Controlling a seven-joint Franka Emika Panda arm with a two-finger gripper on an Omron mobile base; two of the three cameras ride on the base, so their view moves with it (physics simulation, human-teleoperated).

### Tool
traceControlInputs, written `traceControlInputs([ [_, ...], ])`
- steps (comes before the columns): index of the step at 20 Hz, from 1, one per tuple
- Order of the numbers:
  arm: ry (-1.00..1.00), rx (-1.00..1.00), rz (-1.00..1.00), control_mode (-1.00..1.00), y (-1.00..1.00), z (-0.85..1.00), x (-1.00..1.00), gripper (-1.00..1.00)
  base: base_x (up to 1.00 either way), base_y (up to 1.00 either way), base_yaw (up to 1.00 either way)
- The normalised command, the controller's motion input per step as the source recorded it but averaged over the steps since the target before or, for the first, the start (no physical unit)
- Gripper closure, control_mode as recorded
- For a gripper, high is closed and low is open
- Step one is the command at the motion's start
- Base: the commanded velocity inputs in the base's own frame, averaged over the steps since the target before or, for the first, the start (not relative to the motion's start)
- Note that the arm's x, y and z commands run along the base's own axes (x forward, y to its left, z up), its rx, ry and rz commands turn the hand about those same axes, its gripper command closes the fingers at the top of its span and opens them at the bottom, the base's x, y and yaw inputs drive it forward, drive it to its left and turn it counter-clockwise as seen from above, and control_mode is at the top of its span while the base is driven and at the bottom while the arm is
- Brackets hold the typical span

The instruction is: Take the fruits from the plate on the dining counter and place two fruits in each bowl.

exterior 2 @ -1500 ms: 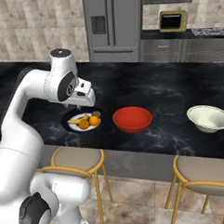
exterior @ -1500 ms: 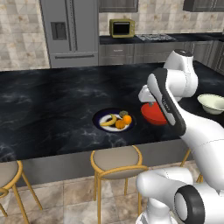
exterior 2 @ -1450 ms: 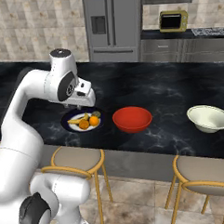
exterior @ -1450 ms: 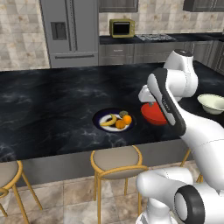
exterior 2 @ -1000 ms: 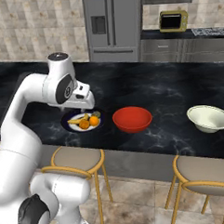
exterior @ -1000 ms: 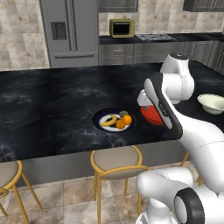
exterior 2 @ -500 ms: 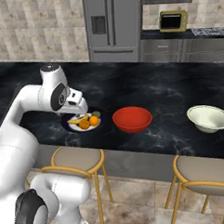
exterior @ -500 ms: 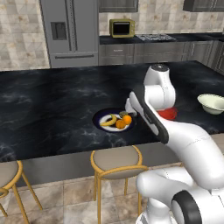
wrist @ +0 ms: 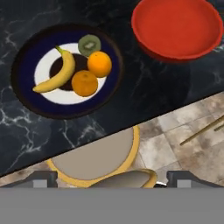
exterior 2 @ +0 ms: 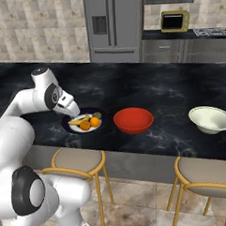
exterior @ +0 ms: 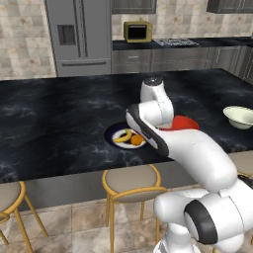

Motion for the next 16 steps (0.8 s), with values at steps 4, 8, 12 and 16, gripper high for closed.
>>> traceControlInputs([
  [4,0.07,0.09,-0.41,-1.0,0.25,-0.29,0.39,-1.0,0.0,0.0,0.0],
  [8,0.06,0.11,-0.29,-1.0,0.19,-0.28,0.43,-1.0,0.0,0.0,0.0],
  [12,0.05,0.13,-0.09,-1.0,0.03,-0.31,0.32,-1.0,0.0,0.0,0.0],
  [16,0.0,0.07,-0.01,-1.0,0.03,-0.37,0.34,-1.0,0.0,0.0,0.0],
])
